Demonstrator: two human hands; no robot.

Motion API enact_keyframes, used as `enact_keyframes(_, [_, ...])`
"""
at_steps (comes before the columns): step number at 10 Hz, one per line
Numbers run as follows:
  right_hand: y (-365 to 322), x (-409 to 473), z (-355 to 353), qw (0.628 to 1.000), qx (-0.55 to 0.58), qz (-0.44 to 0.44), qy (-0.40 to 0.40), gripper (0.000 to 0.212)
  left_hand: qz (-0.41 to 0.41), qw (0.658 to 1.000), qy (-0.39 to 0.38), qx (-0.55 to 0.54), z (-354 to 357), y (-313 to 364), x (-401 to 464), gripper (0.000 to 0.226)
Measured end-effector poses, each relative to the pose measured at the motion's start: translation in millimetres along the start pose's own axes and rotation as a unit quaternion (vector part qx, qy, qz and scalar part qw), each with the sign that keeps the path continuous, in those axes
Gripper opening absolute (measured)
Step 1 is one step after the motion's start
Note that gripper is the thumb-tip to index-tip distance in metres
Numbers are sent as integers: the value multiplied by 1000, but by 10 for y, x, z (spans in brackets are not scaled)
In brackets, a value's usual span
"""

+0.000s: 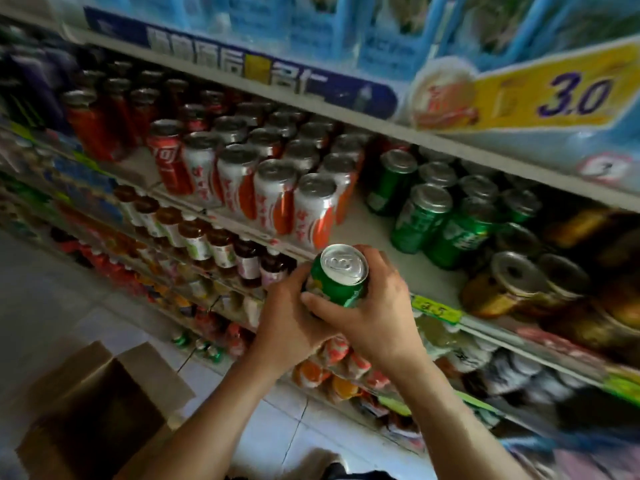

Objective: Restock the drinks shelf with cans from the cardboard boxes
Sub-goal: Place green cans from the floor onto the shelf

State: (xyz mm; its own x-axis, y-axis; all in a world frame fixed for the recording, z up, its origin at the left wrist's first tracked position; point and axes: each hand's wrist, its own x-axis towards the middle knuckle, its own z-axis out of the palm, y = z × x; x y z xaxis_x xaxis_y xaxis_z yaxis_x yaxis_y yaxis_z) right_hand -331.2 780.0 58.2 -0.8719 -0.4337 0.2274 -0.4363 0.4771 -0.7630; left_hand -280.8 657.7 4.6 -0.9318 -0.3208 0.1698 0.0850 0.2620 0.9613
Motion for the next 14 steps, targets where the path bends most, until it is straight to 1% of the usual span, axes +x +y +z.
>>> enact_keyframes(1, [67,11,-203,997,17,-10,71,57,3,997,-2,79,210,265,111,60])
enact_keyframes(2, [114,87,-365,992,69,-2,104,69,22,998,-51,12,253,349,218,71])
enact_keyframes(3, [200,221,-414,989,106,24,102,73,32,997,-28,58,258,347,406,72])
enact_keyframes(4, [296,354,-359,989,102,24,99,70,43,993,16,106,315,316,533,69])
enact_keyframes(6, [311,562,-265,992,45,15,121,83,75,991,62,93,417,228,706,49])
enact_keyframes(7, [337,650,-233,989,11,13,144,78,69,990,69,103,450,178,774,46])
enact_keyframes(8, [411,665,-163,986,10,12,165,74,71,990,60,107,452,118,786,45])
enact_keyframes(10, [490,653,-91,979,29,19,199,73,95,988,18,123,367,79,806,54])
enact_keyframes(11, [498,645,-76,976,31,21,214,74,109,981,14,157,347,60,829,55])
enact_keyframes(12, [555,576,-13,977,19,43,208,74,111,977,30,177,328,-32,803,51])
enact_keyframes(13, [625,478,28,978,-2,85,190,64,111,975,49,188,312,-131,746,51])
enact_keyframes(14, [660,479,39,977,-27,95,187,56,118,977,44,169,290,-143,729,47])
